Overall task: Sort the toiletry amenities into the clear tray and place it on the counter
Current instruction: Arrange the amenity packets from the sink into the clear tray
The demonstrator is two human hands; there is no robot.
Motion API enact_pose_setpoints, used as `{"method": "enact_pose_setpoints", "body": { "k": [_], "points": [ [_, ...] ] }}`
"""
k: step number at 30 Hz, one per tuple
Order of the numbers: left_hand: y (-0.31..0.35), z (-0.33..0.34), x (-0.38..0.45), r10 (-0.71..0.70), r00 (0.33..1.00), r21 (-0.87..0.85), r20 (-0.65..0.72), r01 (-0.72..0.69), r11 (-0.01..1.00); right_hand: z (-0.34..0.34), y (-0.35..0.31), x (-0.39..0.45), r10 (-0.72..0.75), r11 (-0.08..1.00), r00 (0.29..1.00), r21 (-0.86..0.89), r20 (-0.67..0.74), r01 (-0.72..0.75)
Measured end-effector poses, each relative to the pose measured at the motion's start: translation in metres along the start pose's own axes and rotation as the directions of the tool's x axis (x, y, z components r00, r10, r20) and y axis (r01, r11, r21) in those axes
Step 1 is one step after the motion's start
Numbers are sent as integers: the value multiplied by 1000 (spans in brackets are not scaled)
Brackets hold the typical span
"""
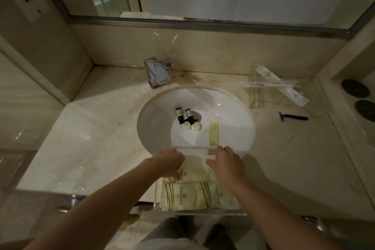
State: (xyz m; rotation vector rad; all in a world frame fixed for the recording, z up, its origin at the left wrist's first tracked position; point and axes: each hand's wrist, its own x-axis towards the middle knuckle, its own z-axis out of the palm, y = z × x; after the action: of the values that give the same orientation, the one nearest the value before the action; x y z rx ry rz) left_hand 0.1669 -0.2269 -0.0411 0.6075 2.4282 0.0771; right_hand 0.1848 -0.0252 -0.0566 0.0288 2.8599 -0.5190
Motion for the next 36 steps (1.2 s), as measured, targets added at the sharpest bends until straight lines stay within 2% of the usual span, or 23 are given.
{"method": "enact_pose_setpoints", "body": {
  "k": [5,8,10,13,15,18,22,25,29,33,36],
  "points": [
    [-2,-11,11,-57,996,-185,-73,43,982,-12,6,9,-37,999,987,34,-156,42],
    [-2,-25,20,-111,981,-342,-161,50,938,-22,10,22,19,997,970,81,-240,0],
    [-2,-36,28,-154,966,-421,-210,52,905,-28,14,33,83,992,968,109,-238,-58],
    [-5,-48,47,-261,933,-549,-249,86,832,-34,22,52,186,976,972,138,-146,-166],
    [-6,-51,66,-319,931,-634,-179,139,761,-36,28,62,226,963,971,167,-76,-211],
    [-1,-48,95,-337,942,-756,6,225,615,-35,36,71,245,950,969,194,16,-244],
    [10,-41,132,-337,931,-811,139,303,500,-35,46,81,269,933,963,242,15,-265],
    [22,-37,155,-325,929,-827,178,320,463,-42,55,92,272,929,961,272,-48,-250],
    [37,-32,185,-315,933,-807,171,317,499,-63,73,109,297,918,934,327,-197,-223],
    [48,-25,207,-329,925,-797,188,339,499,-92,97,131,343,913,859,352,-381,-209],
    [53,-21,220,-342,905,-786,252,398,473,-112,120,149,372,912,813,340,-448,-230]
  ]
}}
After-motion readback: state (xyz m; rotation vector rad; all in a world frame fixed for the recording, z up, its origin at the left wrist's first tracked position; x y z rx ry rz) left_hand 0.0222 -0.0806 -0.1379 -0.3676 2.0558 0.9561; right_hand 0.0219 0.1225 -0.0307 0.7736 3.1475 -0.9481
